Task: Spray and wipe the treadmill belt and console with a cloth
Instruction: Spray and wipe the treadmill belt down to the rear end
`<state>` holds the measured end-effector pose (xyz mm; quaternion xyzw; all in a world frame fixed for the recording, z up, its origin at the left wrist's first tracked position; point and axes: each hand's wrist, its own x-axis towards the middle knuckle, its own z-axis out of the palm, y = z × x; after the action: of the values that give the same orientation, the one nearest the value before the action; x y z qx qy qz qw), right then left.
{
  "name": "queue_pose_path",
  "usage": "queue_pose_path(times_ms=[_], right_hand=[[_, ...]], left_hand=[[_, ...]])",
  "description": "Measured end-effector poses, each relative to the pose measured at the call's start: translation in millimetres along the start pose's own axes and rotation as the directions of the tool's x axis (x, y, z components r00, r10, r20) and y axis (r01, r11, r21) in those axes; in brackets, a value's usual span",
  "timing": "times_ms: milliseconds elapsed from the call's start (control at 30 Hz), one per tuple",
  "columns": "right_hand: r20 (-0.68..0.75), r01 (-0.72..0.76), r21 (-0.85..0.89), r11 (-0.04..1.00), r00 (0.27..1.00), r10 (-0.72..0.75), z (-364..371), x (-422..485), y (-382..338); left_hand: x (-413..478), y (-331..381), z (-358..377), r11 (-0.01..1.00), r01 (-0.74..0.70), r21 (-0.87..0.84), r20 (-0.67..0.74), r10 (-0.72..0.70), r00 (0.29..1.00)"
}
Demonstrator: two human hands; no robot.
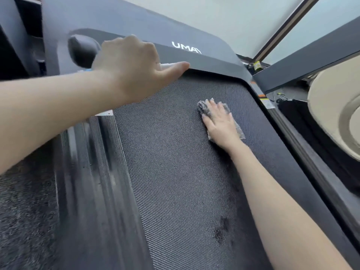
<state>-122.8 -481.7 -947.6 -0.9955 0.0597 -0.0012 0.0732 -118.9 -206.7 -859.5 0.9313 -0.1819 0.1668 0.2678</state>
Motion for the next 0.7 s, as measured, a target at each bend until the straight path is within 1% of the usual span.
queue_pose_path(times_ms=[67, 133, 200, 267, 300, 333, 367, 400, 467, 533, 567, 600, 633, 667, 700], right_hand=[[0.013, -0.021, 0.016, 1.000, 1.000, 0.020, 2, -4, -9], [0.020, 0.009, 0.042, 0.999, 1.000, -0.010, 2, -19, -21], [0.012, 0.131, 0.065, 0.989, 0.991, -0.132, 3, -47, -35], [-0.004, 0.326, 0.071, 0.943, 0.945, -0.327, 6, -82, -51], [0.007, 0.398, 0.076, 0.914, 0.916, -0.400, 8, -95, -56], [0.017, 0.442, 0.083, 0.893, 0.895, -0.445, 8, -99, -53], [0.016, 0.454, 0.090, 0.887, 0.889, -0.457, 6, -94, -48], [0.000, 0.424, 0.088, 0.901, 0.905, -0.426, 4, -84, -36], [-0.042, 0.270, 0.037, 0.962, 0.962, -0.268, 3, -56, -3], [-0.043, 0.016, -0.023, 1.000, 0.999, -0.017, -1, -28, 24], [-0.033, -0.116, -0.005, 0.993, 0.993, 0.116, -5, -16, 28], [-0.023, -0.203, 0.026, 0.979, 0.979, 0.204, -5, -7, 24], [-0.012, -0.226, 0.045, 0.973, 0.974, 0.227, -5, 0, 13], [-0.005, -0.186, 0.046, 0.981, 0.982, 0.187, -3, 2, -4], [-0.005, -0.095, 0.044, 0.995, 0.995, 0.095, 0, 0, -24]], left_hand=[[-1, 3, -3, 1.000, 0.001, -0.018, -0.003, -0.001, 1.000], [0, 6, -4, 0.999, -0.011, -0.031, -0.010, 0.011, 1.000], [-1, 9, -5, 0.999, -0.025, -0.036, -0.018, 0.024, 1.000], [-1, 12, -4, 0.999, -0.031, -0.031, -0.028, 0.031, 0.999], [-1, 13, -4, 0.999, -0.033, -0.028, -0.029, 0.033, 0.999], [-1, 14, -4, 0.999, -0.037, -0.023, -0.028, 0.037, 0.999], [0, 14, -3, 0.999, -0.043, -0.015, -0.026, 0.043, 0.999], [0, 15, -3, 0.999, -0.048, -0.007, -0.019, 0.048, 0.999], [-1, 14, -2, 0.999, -0.049, 0.007, 0.002, 0.049, 0.999], [-3, 13, -2, 0.999, -0.041, 0.027, 0.023, 0.040, 0.999], [-4, 12, -2, 0.998, -0.042, 0.035, 0.034, 0.041, 0.999], [-5, 12, -2, 0.998, -0.044, 0.041, 0.041, 0.043, 0.998], [-6, 12, -2, 0.998, -0.044, 0.041, 0.044, 0.042, 0.998], [-7, 13, -3, 0.998, -0.042, 0.037, 0.045, 0.040, 0.998], [-7, 14, -3, 0.999, -0.041, 0.032, 0.044, 0.040, 0.998]])
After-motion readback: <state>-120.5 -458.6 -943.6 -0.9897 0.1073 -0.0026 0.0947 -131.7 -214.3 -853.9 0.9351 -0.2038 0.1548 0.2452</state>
